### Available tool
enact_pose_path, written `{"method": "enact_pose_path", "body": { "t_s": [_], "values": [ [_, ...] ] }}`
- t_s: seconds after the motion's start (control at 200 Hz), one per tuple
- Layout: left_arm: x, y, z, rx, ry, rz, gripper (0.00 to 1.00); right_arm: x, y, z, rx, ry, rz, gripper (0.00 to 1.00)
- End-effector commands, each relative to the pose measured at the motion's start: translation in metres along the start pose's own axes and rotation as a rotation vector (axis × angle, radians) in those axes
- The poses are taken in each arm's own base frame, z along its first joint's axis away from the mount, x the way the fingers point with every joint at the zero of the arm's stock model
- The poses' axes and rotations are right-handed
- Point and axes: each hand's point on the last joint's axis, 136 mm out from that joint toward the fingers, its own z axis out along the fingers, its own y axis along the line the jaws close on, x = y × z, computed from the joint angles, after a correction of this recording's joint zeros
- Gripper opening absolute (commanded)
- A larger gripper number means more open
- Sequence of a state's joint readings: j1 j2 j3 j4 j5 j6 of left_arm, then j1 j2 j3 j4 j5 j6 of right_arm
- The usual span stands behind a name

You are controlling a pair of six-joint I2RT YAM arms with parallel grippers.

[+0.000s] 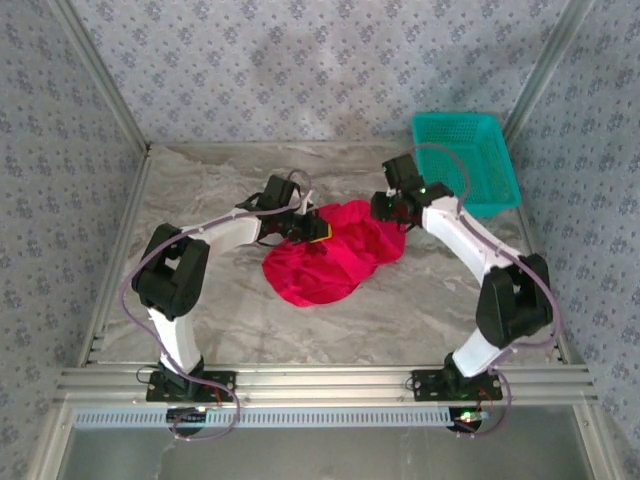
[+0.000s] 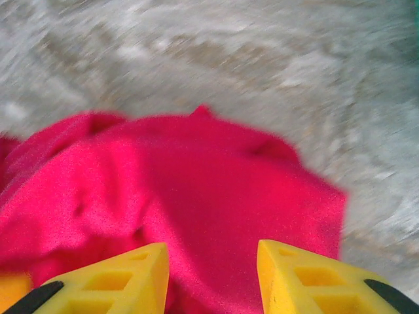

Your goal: Fold the inside-out t-shirt

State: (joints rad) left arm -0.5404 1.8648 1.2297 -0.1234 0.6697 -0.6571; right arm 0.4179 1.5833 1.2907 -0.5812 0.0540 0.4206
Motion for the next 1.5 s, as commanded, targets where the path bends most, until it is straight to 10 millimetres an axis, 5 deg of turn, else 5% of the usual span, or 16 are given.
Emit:
{"method": "enact_pose_path", "body": {
  "t_s": [0.0, 0.31, 0.465, 0.57, 0.645, 0.79, 0.994, 1.154, 1.279, 1.379, 1.494],
  "values": [
    [-0.007, -0.012, -0.002, 0.036, -0.005, 0.012, 0.0, 0.016, 0.008, 0.008, -0.037, 0.013, -0.006, 0.41],
    [-0.006, -0.011, -0.016, 0.015, -0.022, 0.016, 0.0, 0.028, 0.031, 0.072, -0.206, 0.147, 0.131, 0.44],
    [-0.006, -0.008, -0.031, 0.007, -0.041, 0.011, 0.0, 0.016, 0.003, 0.09, -0.03, 0.104, 0.095, 0.43],
    [-0.006, -0.007, -0.043, -0.004, -0.051, 0.013, 0.0, 0.01, -0.017, 0.09, 0.063, 0.099, 0.101, 0.23],
    [-0.008, -0.005, -0.051, -0.012, -0.061, 0.017, 0.0, 0.003, -0.021, 0.078, 0.066, 0.095, 0.1, 0.0],
    [-0.013, 0.008, -0.059, -0.033, -0.074, 0.009, 0.0, -0.01, 0.005, 0.03, -0.076, 0.072, 0.072, 0.0],
    [-0.024, 0.028, -0.056, -0.054, -0.086, -0.016, 0.0, -0.027, 0.055, -0.061, -0.493, 0.016, 0.09, 0.0],
    [-0.027, 0.032, -0.05, -0.041, -0.088, -0.027, 0.0, -0.038, 0.063, -0.088, -0.81, 0.01, 0.206, 0.0],
    [-0.025, 0.035, -0.049, -0.051, -0.085, -0.022, 0.0, -0.026, 0.042, -0.059, -0.795, 0.085, 0.29, 0.0],
    [-0.023, 0.035, -0.052, -0.061, -0.084, -0.003, 0.0, -0.018, 0.016, -0.026, -0.609, 0.139, 0.327, 0.0],
    [-0.022, 0.011, -0.061, -0.039, -0.123, 0.105, 0.24, -0.011, 0.007, -0.003, -0.515, 0.181, 0.371, 0.0]
  ]
}}
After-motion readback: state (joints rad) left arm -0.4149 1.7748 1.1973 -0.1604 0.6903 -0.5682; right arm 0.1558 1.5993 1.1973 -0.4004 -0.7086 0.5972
